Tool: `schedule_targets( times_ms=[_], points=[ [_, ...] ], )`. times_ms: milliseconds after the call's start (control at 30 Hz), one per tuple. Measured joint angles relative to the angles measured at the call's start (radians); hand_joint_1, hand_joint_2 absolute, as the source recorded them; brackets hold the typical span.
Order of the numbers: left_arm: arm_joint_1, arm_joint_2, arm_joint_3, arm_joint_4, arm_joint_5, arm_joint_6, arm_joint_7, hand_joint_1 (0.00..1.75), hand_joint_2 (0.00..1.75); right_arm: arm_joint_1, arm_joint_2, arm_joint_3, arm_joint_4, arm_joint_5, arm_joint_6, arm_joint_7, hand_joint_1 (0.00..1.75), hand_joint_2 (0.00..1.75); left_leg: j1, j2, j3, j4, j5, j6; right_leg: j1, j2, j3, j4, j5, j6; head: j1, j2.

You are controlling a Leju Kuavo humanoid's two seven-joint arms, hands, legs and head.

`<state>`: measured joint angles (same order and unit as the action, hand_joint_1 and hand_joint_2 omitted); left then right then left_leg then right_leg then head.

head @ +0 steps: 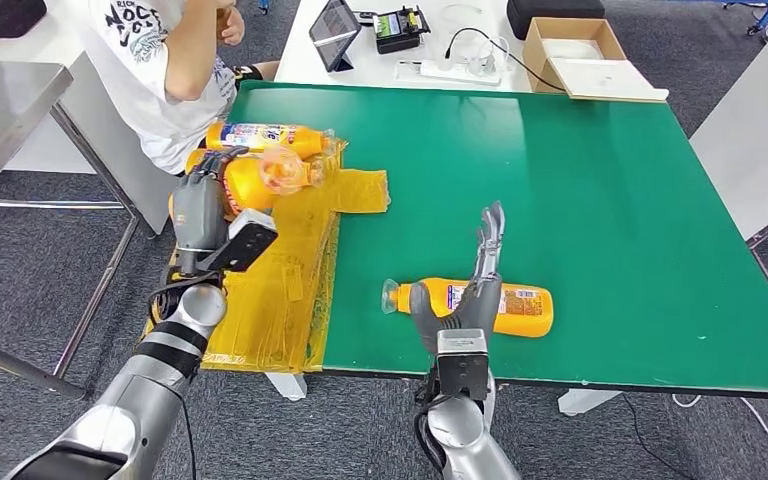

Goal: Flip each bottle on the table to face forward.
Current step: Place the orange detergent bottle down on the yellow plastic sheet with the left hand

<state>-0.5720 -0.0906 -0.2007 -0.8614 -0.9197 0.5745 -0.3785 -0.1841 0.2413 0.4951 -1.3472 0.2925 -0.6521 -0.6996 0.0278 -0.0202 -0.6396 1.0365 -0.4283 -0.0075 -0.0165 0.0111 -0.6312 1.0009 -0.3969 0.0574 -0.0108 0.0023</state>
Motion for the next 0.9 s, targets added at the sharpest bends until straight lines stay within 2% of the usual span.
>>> schedule_targets(
  times_ms=[100, 200, 333, 500, 900],
  points=[
    [-0.043, 0.017, -0.032, 0.120, -0.185, -0.041, 0.074, 1.75, 1.75, 0.004, -0.008, 0.004, -0.044, -0.005, -0.003, 0.000, 0.00, 1.75, 0.000, 0.000, 0.000, 0.000, 0.000, 0.000, 0.000, 0.000, 0.000, 0.000, 0.000, 0.000, 0.000, 0.000],
    [-0.072, 0.037, -0.072, 0.236, -0.290, -0.108, 0.110, 1.75, 1.75, 0.008, -0.016, 0.009, -0.086, -0.005, -0.004, 0.000, 0.00, 1.75, 0.000, 0.002, 0.000, 0.000, 0.000, 0.000, 0.000, 0.001, 0.000, 0.000, 0.000, 0.000, 0.000, 0.000],
    [-0.088, 0.056, -0.105, 0.325, -0.311, -0.122, 0.118, 1.75, 1.75, 0.010, -0.025, 0.010, -0.118, -0.005, -0.005, 0.000, 0.00, 1.75, 0.000, 0.002, 0.000, 0.000, 0.000, 0.000, 0.000, 0.001, -0.001, 0.000, 0.000, 0.000, 0.000, 0.000],
    [-0.103, 0.067, -0.122, 0.372, -0.318, -0.142, 0.120, 1.75, 1.75, 0.011, -0.030, 0.015, -0.134, -0.008, -0.006, 0.000, 0.00, 1.75, 0.000, 0.001, -0.001, 0.000, 0.000, 0.000, 0.000, 0.001, -0.001, 0.000, 0.000, 0.000, 0.000, 0.000],
    [-0.136, 0.106, -0.164, 0.462, -0.375, -0.362, 0.109, 1.75, 1.75, 0.014, -0.045, 0.024, -0.183, -0.050, -0.008, 0.000, 0.00, 1.75, 0.000, 0.001, 0.000, 0.000, 0.000, 0.000, 0.000, 0.001, -0.001, 0.000, 0.000, 0.000, 0.000, 0.000]
  ],
)
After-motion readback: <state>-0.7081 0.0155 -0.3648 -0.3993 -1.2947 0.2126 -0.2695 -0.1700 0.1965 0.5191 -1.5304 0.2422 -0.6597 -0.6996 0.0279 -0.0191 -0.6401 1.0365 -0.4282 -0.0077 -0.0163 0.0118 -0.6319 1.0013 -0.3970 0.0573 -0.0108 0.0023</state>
